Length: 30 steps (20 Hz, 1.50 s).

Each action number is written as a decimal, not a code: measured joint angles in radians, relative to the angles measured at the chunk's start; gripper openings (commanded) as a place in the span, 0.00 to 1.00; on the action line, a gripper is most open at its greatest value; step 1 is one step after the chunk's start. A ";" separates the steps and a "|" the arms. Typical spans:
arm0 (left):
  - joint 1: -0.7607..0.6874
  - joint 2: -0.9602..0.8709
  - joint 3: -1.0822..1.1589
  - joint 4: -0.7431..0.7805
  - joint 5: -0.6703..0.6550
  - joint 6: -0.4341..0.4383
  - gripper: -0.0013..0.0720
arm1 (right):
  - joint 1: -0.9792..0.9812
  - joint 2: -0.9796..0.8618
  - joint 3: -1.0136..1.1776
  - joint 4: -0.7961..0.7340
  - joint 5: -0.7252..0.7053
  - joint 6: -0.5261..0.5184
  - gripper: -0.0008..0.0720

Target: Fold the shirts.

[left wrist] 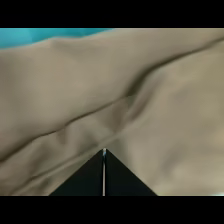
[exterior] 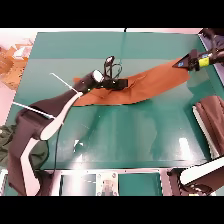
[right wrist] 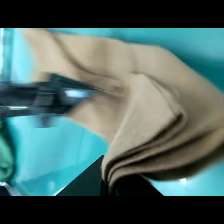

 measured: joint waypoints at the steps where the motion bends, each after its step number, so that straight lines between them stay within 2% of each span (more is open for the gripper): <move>1: -0.014 -0.025 0.024 -0.010 0.009 -0.013 0.05 | 0.002 0.022 0.001 0.012 0.007 0.000 0.03; 7: -0.066 -0.193 0.185 -0.145 0.034 -0.050 0.05 | 0.020 0.074 0.005 0.069 0.013 0.004 0.03; 11: -0.042 -0.220 0.245 -0.182 -0.037 -0.054 0.05 | 0.026 0.081 0.005 0.080 0.014 0.001 0.03; 15: 0.061 -0.156 0.282 -0.172 -0.266 -0.016 0.05 | 0.055 0.083 0.005 0.083 0.003 0.009 0.03; 21: 0.293 0.050 0.294 0.039 -0.655 0.007 0.05 | 0.248 0.080 0.001 0.079 -0.084 0.070 0.03; 25: 0.439 0.146 0.296 0.099 -0.798 0.016 0.05 | 0.483 0.033 -0.004 0.007 -0.257 0.140 0.03; 27: 0.496 0.167 0.297 0.112 -0.838 0.021 0.05 | 0.621 -0.026 -0.004 -0.018 -0.397 0.171 0.05; 29: 0.541 0.180 0.297 0.121 -0.861 0.026 0.05 | 0.763 -0.110 -0.004 -0.030 -0.576 0.186 0.77; 30: 0.557 0.185 0.297 0.121 -0.870 0.033 0.05 | 0.834 -0.160 -0.004 -0.033 -0.681 0.192 0.77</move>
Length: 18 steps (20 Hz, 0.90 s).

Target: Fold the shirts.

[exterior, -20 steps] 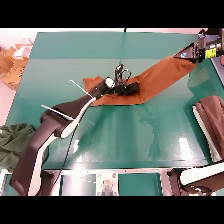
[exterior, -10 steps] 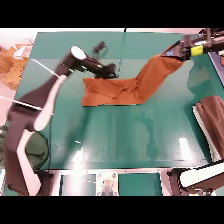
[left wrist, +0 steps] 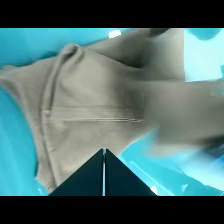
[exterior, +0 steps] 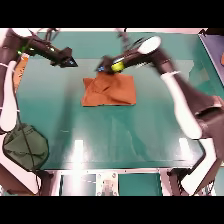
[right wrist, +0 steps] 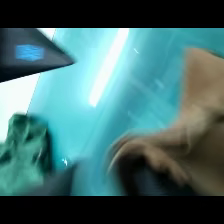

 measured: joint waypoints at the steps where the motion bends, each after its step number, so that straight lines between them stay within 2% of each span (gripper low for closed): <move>1: 0.011 0.000 0.000 0.003 -0.006 0.005 0.05 | 0.063 -0.048 0.000 -0.006 -0.099 0.007 0.77; 4: 0.040 0.006 0.000 0.011 -0.015 0.025 0.05 | 0.134 -0.127 0.000 -0.015 -0.282 0.034 0.77; 6: 0.044 0.006 -0.001 0.015 -0.023 0.046 0.05 | 0.097 -0.130 0.000 -0.020 -0.288 0.047 0.77; 8: 0.051 0.007 0.000 0.029 -0.026 0.058 0.05 | 0.003 -0.102 0.000 -0.025 -0.233 0.061 0.77; 15: 0.055 0.007 0.000 0.096 -0.031 0.068 0.05 | -0.397 -0.033 -0.032 -0.108 0.202 0.106 0.77; 18: 0.055 0.007 0.000 0.127 -0.032 0.068 0.05 | -0.479 -0.027 -0.123 -0.144 0.278 0.112 0.77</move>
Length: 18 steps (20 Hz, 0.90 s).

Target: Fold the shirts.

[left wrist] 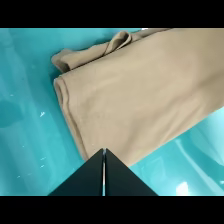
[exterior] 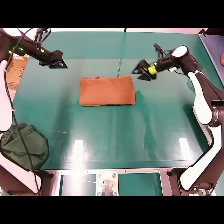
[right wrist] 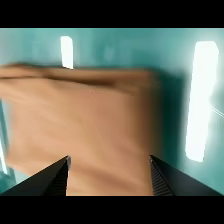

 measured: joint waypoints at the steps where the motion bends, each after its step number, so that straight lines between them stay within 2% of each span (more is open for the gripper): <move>1: 0.001 0.000 0.000 0.008 0.000 0.000 0.05 | -0.004 0.001 -0.037 0.001 0.009 -0.005 0.77; 6: 0.000 0.000 0.000 0.021 0.000 -0.003 0.05 | 0.058 -0.008 -0.195 0.060 -0.094 -0.040 0.77; 7: 0.000 0.000 0.000 0.021 0.000 -0.003 0.05 | 0.076 -0.011 -0.208 0.091 -0.126 -0.051 0.59; 8: -0.002 0.000 0.000 0.021 -0.001 -0.003 0.05 | 0.096 -0.017 -0.217 0.120 -0.157 -0.067 0.11; 9: -0.001 0.000 0.000 0.022 -0.002 -0.003 0.05 | 0.110 -0.023 -0.220 0.153 -0.179 -0.085 0.06; 11: -0.001 0.000 0.000 0.022 -0.003 -0.003 0.05 | 0.125 -0.020 -0.194 0.265 -0.204 -0.124 0.03; 14: -0.001 0.000 0.000 0.024 -0.008 -0.011 0.05 | 0.084 0.023 -0.111 0.331 -0.171 -0.129 0.03; 18: -0.001 0.000 0.000 0.024 -0.027 -0.019 0.05 | -0.085 0.184 -0.036 0.279 -0.095 -0.047 0.03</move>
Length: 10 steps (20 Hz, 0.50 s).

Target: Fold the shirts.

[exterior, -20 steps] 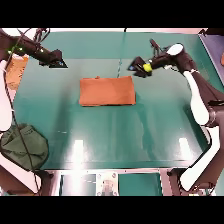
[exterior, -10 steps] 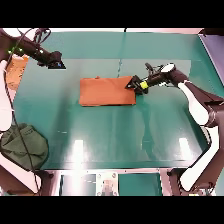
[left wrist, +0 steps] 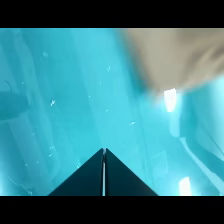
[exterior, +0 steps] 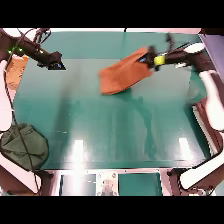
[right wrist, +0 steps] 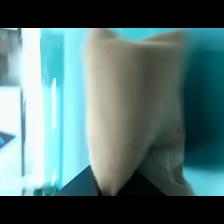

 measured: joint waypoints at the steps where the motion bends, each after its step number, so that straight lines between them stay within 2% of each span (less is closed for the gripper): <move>1: 0.000 0.000 0.000 0.000 -0.003 0.000 0.05 | -0.053 0.045 0.008 -0.024 0.019 0.024 0.03; 5: 0.000 0.000 0.000 0.000 -0.002 -0.007 0.05 | -0.312 0.209 0.024 -0.154 0.126 0.109 0.03; 10: 0.000 0.000 -0.002 -0.001 -0.002 -0.008 0.05 | -0.682 0.342 0.028 -0.226 0.237 0.183 0.03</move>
